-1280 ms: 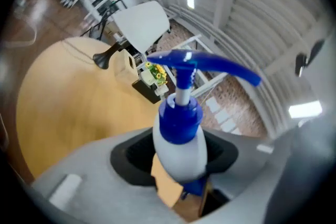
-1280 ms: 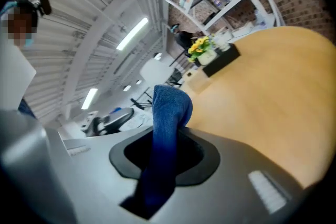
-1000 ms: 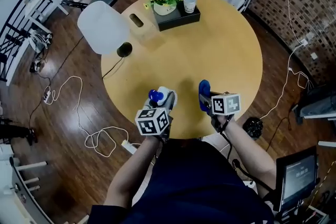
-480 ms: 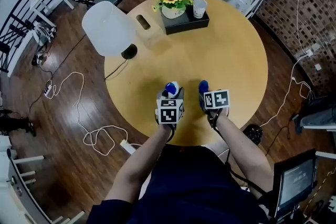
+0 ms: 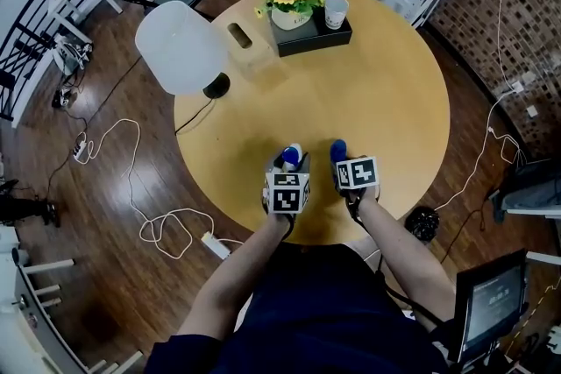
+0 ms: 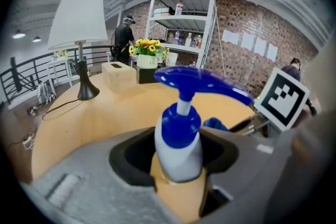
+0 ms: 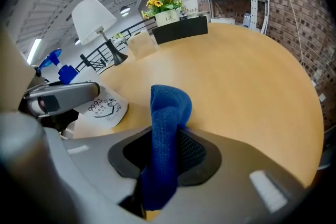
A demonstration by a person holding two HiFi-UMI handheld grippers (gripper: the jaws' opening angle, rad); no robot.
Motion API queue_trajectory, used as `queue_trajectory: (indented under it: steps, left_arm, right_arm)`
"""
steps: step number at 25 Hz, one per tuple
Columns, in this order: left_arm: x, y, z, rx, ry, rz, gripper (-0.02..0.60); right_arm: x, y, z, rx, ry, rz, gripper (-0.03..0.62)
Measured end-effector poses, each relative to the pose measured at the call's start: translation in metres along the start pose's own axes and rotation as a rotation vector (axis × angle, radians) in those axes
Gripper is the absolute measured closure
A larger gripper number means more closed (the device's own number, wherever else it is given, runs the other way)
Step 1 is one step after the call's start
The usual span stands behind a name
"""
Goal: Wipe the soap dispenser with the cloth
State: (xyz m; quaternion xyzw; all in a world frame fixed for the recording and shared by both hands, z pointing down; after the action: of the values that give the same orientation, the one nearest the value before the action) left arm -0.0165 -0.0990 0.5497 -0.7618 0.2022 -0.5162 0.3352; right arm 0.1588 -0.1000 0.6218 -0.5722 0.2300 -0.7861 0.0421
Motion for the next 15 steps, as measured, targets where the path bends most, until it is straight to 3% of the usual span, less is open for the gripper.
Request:
queue_trajectory:
  steps: [3,8,12,15]
  left_arm:
    - [0.001,-0.004,0.002,0.025,-0.014,-0.007,0.365]
    - [-0.003,-0.006,0.006,0.044,-0.036,-0.012,0.303]
    - [-0.027,-0.01,0.003,0.012,-0.052,0.025,0.268]
    - [-0.065,-0.031,0.003,-0.041,-0.065,0.043,0.265]
  right_arm:
    - [0.002,-0.001,-0.001,-0.006,0.013,0.014,0.466]
    - [-0.008,-0.003,-0.001,0.029,0.056,0.079,0.39]
    - [-0.04,-0.009,0.0,0.059,0.075,0.188,0.388]
    - [-0.076,-0.025,0.004,0.121,0.109,0.334,0.421]
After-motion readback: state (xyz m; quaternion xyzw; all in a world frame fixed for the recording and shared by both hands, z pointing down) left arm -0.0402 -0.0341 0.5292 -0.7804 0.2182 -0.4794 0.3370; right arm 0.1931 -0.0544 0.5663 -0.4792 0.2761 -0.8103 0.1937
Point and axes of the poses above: the fingertips, and each gripper's own axes: x forward along the fingers, z to its right, y out of its top, the point moved 8 cm from there along -x, backward along the fingers, and after that the axes turned 4 degrees about -x, right-handed, at the moved point
